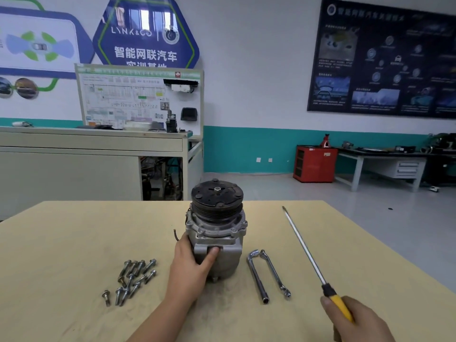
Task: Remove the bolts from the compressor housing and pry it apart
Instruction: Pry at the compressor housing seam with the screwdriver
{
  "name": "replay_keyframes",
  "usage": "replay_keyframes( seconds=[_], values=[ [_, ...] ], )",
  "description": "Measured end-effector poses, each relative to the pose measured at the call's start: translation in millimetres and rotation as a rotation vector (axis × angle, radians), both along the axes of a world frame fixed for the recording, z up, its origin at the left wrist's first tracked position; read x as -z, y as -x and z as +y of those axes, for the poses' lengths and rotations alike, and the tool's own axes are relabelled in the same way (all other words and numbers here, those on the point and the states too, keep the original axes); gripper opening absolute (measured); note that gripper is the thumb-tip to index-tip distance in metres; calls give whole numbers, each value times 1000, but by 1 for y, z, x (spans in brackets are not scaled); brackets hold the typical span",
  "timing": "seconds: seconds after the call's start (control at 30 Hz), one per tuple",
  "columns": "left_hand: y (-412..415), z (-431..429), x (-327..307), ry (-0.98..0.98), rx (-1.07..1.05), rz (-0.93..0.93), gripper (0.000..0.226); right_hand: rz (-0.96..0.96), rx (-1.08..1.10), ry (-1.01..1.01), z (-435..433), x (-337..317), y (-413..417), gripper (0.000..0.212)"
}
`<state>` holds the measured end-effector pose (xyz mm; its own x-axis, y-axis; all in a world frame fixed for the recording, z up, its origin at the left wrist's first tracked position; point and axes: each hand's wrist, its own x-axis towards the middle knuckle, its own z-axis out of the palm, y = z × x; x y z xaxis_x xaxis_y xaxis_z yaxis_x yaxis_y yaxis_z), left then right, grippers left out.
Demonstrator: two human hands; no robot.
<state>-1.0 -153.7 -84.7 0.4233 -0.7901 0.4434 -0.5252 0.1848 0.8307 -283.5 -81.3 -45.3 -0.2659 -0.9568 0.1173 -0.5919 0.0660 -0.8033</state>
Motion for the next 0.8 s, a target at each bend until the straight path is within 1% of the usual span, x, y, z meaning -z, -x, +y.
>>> replay_keyframes(
  seconds=[0.03,0.1,0.17,0.23,0.27,0.37,0.43,0.47,0.53,0.6,0.67,0.7,0.73,0.77,0.8],
  values=[
    [0,0,0,0,0,3,62,9,-7,-94,-12,-1,2,35],
    [0,-1,1,1,3,8,62,72,-51,-199,-36,0,2,29],
    [-1,-1,1,-1,11,19,64,200,-70,-211,-56,3,-2,26],
    [-2,0,0,-4,20,31,69,307,-40,-190,-74,10,-6,26],
    [-2,0,-1,-3,29,37,75,329,-11,-167,-81,14,-8,26],
    [-3,3,-7,-19,77,78,105,340,56,-97,-98,20,-13,21],
    [-6,8,-12,-20,110,82,115,347,77,-83,-106,23,-15,19],
    [-9,11,-13,-12,127,67,114,366,86,-88,-109,24,-15,20],
    [-16,14,-16,13,148,27,105,403,99,-123,-112,23,-15,20],
    [-21,16,-19,20,135,34,102,408,86,-176,-114,22,-16,21],
    [-23,17,-24,33,134,71,95,459,79,-226,-115,17,-19,31],
    [-23,17,-29,48,145,87,90,491,69,-202,-115,11,-22,40],
    [-25,17,-33,55,161,96,84,472,42,-118,-114,3,-27,50],
    [-27,17,-39,60,181,98,80,375,-11,3,-113,-7,-34,57],
    [-29,16,-45,62,206,101,80,219,-96,116,-111,-19,-43,59]
  ],
)
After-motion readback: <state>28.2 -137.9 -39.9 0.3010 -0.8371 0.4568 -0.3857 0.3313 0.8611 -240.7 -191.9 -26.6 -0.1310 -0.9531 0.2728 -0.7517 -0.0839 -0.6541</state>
